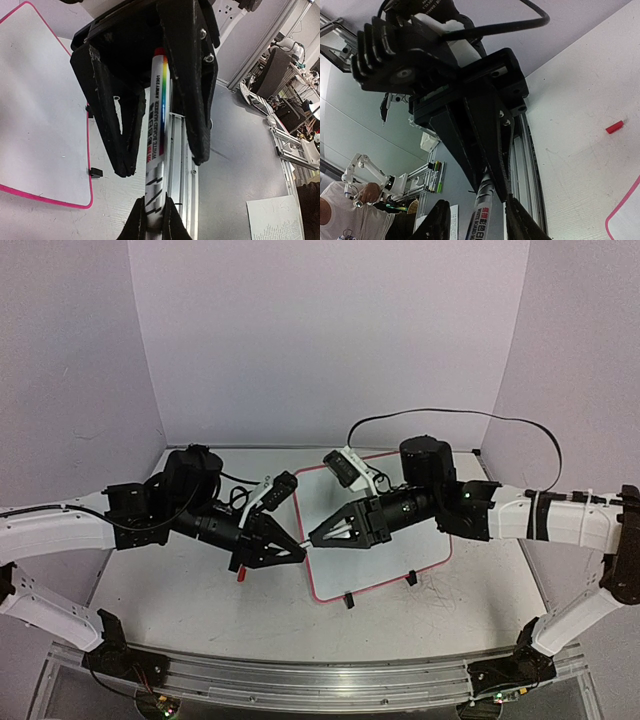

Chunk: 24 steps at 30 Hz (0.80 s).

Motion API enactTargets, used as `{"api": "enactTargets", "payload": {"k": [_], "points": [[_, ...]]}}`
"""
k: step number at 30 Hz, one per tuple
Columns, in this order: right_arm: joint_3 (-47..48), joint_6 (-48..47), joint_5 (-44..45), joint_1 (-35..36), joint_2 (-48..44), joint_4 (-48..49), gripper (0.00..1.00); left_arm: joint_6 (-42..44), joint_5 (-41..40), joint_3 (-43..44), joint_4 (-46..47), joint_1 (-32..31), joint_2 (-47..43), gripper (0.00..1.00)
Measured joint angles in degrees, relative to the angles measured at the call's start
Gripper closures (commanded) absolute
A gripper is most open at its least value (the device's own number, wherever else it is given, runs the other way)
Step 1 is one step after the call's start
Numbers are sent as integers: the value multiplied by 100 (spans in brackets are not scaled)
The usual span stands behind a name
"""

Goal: Write a sentence on the whiteboard
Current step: Pass from the left arm to the right

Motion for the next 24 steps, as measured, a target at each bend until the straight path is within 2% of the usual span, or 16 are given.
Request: {"api": "enactTargets", "payload": {"k": [18, 20, 24], "points": [[172, -140, -331, -1, 184, -126, 73, 38, 185, 229, -84, 2, 245, 100], [187, -155, -337, -3, 187, -137, 77, 38, 226, 251, -104, 2, 296, 100], [202, -216, -299, -26, 221, -236, 93, 21, 287, 278, -197, 2, 351, 100]]}}
